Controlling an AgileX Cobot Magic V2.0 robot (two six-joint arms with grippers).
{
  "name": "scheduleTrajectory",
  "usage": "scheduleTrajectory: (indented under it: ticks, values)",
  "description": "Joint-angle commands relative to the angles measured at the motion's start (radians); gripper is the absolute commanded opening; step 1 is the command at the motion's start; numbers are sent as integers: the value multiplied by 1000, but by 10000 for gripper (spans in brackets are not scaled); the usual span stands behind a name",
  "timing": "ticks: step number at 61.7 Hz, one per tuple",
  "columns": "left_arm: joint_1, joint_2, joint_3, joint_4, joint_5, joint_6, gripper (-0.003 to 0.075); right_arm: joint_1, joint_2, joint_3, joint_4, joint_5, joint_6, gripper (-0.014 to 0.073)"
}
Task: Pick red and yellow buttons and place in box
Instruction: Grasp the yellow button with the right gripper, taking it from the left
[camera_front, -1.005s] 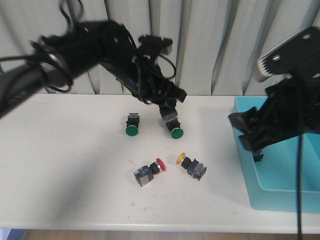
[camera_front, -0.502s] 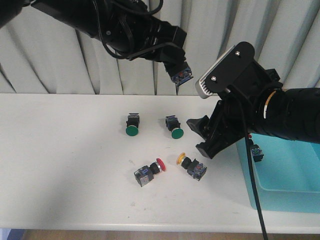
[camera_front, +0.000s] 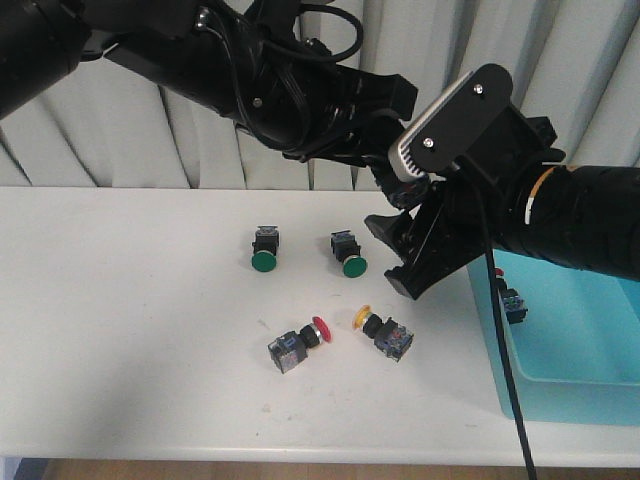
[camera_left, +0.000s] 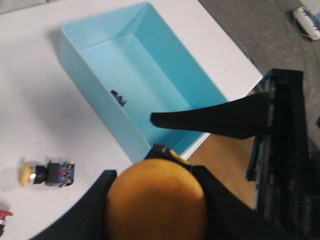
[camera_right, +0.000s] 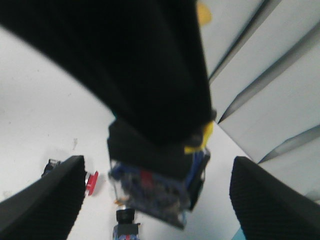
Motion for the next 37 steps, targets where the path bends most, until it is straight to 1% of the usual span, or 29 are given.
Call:
scheduleTrajectory:
  ticks: [1,11,18,20,27,28,37]
  values:
    - [-3,-44,-24,-55,-65,-26,8,-2,-21,-29,-5,-100,12,583]
    - [-3,-44,-24,-56,-59,-65,10,-2,-21,-29,-6,-126,12,559]
    - [-3,-44,-24,-56,-47,-85,14,-2,-21,-29,-6,-140,12,476]
    - [-3,-44,-24,-56,-46,-87,14,-2,-21,-29,-6,-141,12,442]
    - [-3,-44,-24,-57,-40,-85,15,-2,-20,-29,-6,-142,12,278]
    - [-3,-44,-24,-59,-38,-84,15,-2,-20,-29,-6,-142,12,241]
    - [-3,-44,-24,-62,-35,-42,22,-2,-20,-29,-6,-138,12,17]
